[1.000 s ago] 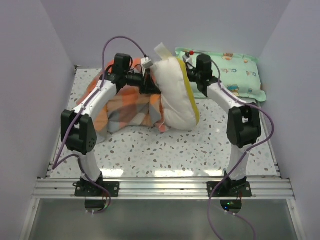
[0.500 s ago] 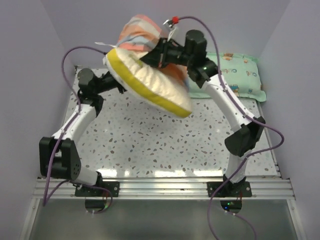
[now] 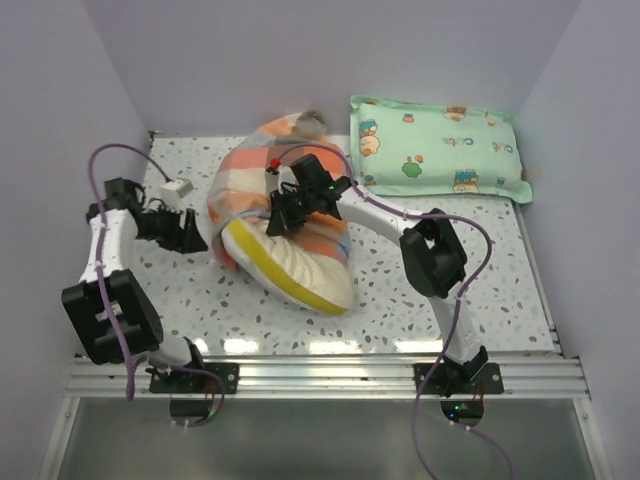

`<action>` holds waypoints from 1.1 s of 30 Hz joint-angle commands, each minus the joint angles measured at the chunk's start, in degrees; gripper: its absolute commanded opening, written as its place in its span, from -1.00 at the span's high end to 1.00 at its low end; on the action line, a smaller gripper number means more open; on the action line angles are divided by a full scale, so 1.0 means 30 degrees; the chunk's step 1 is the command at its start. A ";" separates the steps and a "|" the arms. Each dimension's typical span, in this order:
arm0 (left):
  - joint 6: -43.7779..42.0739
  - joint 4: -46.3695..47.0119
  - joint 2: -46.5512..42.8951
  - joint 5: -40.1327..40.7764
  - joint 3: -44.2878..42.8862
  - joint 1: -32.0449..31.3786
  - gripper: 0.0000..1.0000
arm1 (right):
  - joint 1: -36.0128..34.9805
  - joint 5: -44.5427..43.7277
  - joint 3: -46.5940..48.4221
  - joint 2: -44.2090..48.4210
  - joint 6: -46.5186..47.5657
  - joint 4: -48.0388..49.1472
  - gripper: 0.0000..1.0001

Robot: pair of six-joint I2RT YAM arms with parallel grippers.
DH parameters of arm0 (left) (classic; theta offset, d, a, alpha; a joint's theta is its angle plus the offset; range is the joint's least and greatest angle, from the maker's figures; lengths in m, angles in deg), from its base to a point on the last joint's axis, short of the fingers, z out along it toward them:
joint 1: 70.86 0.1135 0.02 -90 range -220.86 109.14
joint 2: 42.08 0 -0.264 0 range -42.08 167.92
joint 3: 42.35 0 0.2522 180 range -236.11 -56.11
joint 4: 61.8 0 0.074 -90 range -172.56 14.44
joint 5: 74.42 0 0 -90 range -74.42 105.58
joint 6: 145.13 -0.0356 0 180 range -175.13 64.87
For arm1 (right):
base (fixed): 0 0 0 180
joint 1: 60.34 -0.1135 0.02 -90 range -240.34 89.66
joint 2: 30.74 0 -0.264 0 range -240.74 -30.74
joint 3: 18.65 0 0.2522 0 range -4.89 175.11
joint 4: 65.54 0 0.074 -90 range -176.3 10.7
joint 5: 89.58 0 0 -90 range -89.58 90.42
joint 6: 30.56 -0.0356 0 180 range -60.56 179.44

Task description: Put the pillow into the pillowcase

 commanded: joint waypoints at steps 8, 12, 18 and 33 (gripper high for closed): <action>-0.6468 -0.7436 0.1724 -0.6268 -0.6443 0.6154 -1.00 | -0.0553 -0.0122 0.5859 -0.0417 0.2718 -0.4958 0.15; -0.9306 -0.6043 0.0822 -0.6003 -0.5449 0.4368 -1.00 | -0.0232 -0.2520 0.5044 0.2101 0.5388 -0.6715 -0.27; -0.7378 0.4580 -0.1759 -0.0308 -0.1993 -0.2306 -1.00 | 0.1524 -0.1793 -0.3076 0.7576 0.3230 -0.6639 -0.66; -1.0186 0.7510 0.5007 0.6270 -0.3162 -0.9787 -0.34 | 0.2638 -0.0385 -0.8236 0.5832 0.4895 -0.9443 -0.09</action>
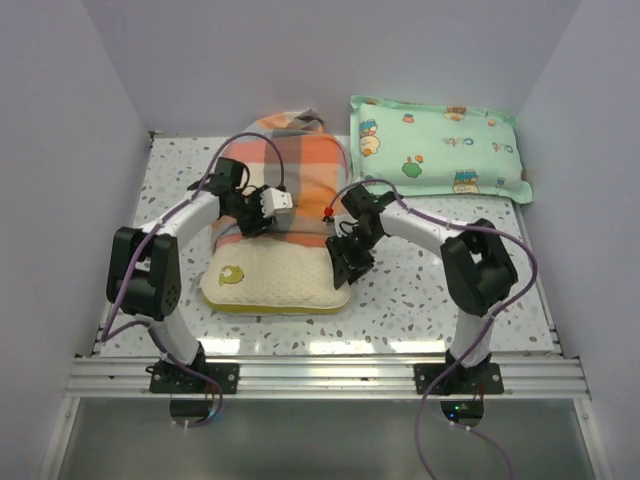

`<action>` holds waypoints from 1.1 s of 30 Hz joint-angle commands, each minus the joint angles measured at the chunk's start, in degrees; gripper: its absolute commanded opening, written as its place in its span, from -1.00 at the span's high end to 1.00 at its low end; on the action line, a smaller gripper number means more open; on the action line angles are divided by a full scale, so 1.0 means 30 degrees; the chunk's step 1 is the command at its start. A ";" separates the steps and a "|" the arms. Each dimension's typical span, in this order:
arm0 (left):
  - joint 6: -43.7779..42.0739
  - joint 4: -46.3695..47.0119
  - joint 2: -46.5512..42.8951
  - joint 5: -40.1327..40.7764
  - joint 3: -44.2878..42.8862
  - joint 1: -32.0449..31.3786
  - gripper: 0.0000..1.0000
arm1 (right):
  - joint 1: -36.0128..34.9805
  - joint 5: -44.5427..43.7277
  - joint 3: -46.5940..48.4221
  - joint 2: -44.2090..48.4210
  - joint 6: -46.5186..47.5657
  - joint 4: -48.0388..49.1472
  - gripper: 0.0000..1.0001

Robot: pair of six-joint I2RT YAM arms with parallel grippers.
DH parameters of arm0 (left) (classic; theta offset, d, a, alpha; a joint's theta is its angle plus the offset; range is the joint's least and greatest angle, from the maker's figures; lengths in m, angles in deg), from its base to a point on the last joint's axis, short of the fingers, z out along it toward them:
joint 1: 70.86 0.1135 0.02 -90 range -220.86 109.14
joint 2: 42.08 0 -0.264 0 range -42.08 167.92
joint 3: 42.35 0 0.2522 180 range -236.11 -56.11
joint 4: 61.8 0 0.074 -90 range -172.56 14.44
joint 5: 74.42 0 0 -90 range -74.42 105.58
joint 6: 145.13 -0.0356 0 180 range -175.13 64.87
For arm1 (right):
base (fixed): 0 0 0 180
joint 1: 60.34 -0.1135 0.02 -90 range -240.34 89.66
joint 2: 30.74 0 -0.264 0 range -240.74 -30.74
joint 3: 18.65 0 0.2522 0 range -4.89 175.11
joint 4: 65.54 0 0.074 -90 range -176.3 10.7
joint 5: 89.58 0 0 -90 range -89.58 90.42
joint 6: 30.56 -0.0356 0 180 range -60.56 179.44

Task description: Put the pillow into the pillowcase

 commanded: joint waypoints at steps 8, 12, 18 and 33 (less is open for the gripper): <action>-0.1026 -0.2601 -0.3547 -0.0037 0.3026 0.0115 1.00 | 0.3368 -0.0939 1.2392 -0.7960 -0.1260 0.0760 1.00; 0.0991 -0.3134 -0.5098 -0.1208 0.4286 -0.0412 1.00 | 0.3868 -0.0912 1.6897 -0.9197 -0.1995 0.0732 0.79; 0.6462 -0.0269 -0.5396 -0.0629 0.3152 -0.0501 0.19 | 0.4540 0.0548 1.0965 -0.4487 -0.2374 0.2017 -0.73; 1.6085 0.2548 0.2566 0.4179 -0.5201 -0.1467 -0.43 | 0.4484 0.4655 0.4742 -0.5533 -0.7853 0.7849 -0.78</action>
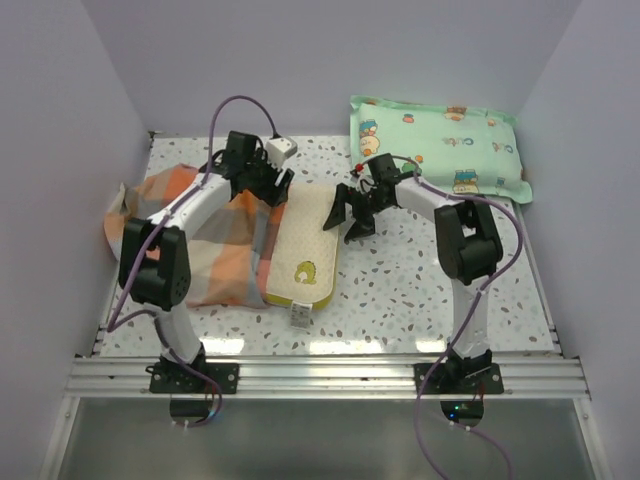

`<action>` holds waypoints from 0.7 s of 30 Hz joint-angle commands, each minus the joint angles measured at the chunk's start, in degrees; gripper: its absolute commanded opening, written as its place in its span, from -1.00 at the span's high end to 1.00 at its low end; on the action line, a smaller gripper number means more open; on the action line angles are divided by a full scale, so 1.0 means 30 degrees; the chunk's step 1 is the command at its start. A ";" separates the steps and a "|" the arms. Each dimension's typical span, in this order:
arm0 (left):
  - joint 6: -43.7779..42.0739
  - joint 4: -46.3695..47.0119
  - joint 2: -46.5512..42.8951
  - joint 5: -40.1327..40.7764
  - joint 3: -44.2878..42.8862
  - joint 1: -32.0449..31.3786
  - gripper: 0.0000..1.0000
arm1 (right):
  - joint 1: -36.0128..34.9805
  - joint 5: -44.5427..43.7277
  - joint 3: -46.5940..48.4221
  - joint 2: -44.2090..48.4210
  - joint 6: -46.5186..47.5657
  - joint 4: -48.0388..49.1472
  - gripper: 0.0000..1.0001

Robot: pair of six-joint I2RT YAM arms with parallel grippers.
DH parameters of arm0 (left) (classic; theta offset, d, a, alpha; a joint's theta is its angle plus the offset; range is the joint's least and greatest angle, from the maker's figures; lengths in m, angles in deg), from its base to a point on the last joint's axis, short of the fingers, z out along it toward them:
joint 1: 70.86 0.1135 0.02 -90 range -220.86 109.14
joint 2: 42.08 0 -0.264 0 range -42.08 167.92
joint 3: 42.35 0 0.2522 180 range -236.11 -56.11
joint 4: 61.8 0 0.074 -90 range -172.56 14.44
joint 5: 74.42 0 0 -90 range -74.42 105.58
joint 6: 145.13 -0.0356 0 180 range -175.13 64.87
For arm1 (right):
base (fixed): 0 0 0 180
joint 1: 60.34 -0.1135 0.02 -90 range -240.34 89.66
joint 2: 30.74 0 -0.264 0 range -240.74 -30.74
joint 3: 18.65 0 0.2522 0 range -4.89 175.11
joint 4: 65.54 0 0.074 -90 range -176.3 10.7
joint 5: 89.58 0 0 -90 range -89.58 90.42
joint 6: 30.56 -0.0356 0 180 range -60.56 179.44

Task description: Put the pillow into the pillowcase

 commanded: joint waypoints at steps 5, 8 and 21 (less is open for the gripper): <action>0.2989 0.0350 0.2942 0.3833 -0.1824 -0.0866 -0.40 | -0.0471 0.1034 0.0416 -0.0889 -0.1656 0.2521 -0.60; 0.3078 -0.0091 0.3238 0.5652 -0.2176 -0.0866 -0.09 | -0.0530 0.0917 -0.0023 -0.0744 -0.1013 0.2287 -0.22; 0.4685 -0.0475 0.3092 -0.2361 -0.4608 -0.2209 1.00 | -0.1115 0.2116 0.0209 -0.1007 -0.0102 0.3632 1.00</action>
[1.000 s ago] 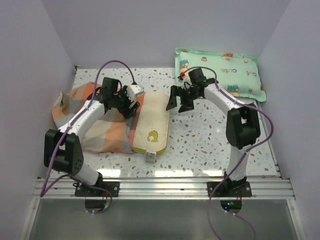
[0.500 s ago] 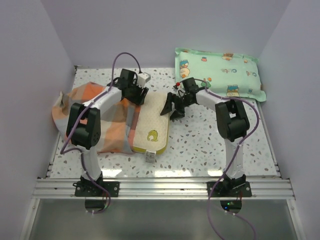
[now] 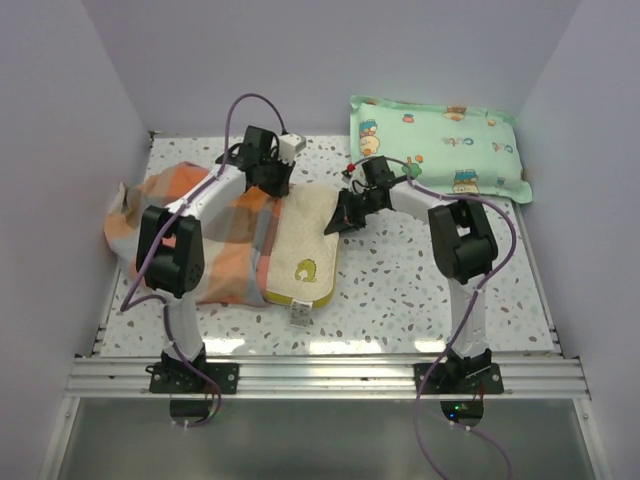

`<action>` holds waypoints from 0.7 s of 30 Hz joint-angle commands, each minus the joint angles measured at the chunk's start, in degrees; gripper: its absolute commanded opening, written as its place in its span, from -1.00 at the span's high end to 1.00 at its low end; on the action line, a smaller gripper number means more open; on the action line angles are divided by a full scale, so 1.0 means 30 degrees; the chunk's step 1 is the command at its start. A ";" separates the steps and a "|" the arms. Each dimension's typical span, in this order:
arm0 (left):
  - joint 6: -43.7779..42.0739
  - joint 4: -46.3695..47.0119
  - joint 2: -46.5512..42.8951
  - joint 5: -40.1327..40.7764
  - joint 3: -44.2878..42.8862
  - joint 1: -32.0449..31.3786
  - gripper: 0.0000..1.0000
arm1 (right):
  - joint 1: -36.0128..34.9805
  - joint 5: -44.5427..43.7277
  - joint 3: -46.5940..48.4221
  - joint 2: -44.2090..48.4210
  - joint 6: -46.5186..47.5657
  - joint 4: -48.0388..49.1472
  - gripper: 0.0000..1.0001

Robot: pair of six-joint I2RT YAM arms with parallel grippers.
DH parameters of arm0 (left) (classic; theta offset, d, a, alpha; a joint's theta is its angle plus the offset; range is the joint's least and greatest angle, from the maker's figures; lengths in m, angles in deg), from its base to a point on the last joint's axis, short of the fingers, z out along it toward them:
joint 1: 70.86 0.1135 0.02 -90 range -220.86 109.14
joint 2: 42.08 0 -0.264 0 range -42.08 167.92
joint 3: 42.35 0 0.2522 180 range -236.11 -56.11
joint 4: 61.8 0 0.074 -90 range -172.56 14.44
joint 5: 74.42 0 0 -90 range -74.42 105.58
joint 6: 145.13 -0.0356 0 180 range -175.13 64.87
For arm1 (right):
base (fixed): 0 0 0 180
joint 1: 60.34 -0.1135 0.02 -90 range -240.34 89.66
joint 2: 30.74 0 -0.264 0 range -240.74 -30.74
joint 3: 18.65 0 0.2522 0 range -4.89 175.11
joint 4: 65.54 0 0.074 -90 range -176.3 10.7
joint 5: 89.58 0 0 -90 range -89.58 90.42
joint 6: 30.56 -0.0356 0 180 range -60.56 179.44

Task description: Put the pillow into the pillowcase

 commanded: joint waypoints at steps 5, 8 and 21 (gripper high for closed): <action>0.3827 0.2922 -0.0353 -0.7704 -0.2377 -0.3036 1.00 | -0.0856 0.1595 0.1365 0.0400 -0.0528 0.1995 1.00; 0.6110 0.4883 -0.0937 -0.8761 -0.1622 -0.3244 1.00 | -0.0885 0.2035 0.1365 0.1160 -0.1027 0.2438 1.00; 0.3582 0.3356 -0.2898 -0.7398 0.0903 -0.1257 -0.09 | 0.0521 0.1393 -0.3237 0.2277 -0.8240 1.1643 0.83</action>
